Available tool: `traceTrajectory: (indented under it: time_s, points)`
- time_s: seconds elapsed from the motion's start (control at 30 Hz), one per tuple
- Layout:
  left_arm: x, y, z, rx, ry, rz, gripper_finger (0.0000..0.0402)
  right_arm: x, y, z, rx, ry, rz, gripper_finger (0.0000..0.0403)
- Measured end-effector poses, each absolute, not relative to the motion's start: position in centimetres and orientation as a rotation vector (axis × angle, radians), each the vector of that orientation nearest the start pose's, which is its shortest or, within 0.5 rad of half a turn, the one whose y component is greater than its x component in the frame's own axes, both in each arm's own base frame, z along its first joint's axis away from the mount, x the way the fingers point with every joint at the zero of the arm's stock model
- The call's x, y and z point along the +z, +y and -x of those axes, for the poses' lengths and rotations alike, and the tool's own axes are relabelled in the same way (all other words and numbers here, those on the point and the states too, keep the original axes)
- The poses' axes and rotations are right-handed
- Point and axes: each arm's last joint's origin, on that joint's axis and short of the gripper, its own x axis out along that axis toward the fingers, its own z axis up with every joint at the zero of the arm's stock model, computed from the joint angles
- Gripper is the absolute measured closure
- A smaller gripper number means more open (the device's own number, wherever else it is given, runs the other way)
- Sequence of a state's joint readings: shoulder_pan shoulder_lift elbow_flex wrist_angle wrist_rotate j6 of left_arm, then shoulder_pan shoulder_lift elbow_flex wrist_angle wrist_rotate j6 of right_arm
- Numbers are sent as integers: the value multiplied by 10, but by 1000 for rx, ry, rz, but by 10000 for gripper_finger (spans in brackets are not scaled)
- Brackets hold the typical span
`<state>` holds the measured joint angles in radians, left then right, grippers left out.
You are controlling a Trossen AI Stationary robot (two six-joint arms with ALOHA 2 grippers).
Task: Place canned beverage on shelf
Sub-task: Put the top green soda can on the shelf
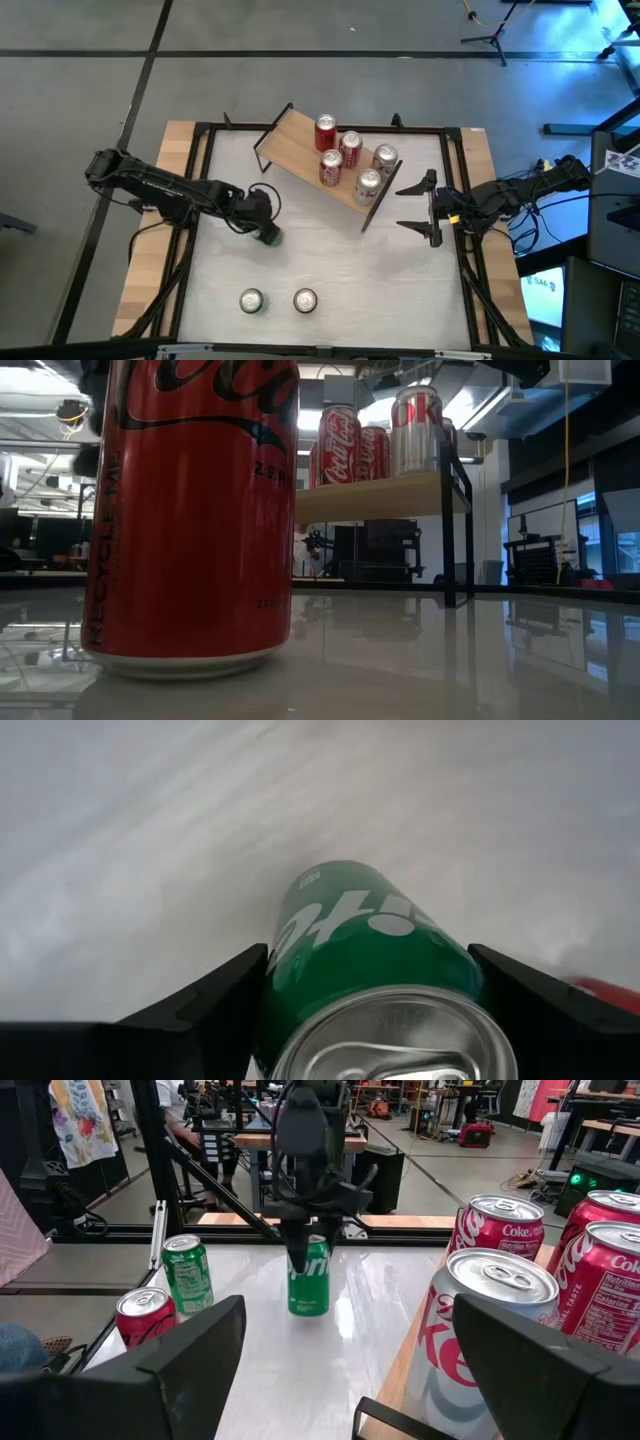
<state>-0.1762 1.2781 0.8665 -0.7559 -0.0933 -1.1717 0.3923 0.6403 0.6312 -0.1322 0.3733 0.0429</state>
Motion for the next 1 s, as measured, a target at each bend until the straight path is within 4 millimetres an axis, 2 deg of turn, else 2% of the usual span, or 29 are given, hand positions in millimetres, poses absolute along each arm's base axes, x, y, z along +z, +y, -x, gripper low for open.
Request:
traceTrajectory:
  time_s: [0.27,0.53,0.73,0.87,1.0]
  points:
    - [235,-32,-247,348,888,654,113,304,49,-145,16,143,13,54]
    - [244,-25,-258,214,769,352,113,293,56,-161,56,212,29,54]
    - [242,-20,-257,116,815,207,113,284,63,-171,141,267,36,54]
    - [236,-14,-250,90,916,127,113,281,66,-176,168,279,32,54]
    - [229,-10,-240,75,1051,52,113,283,70,-185,168,220,-8,54]
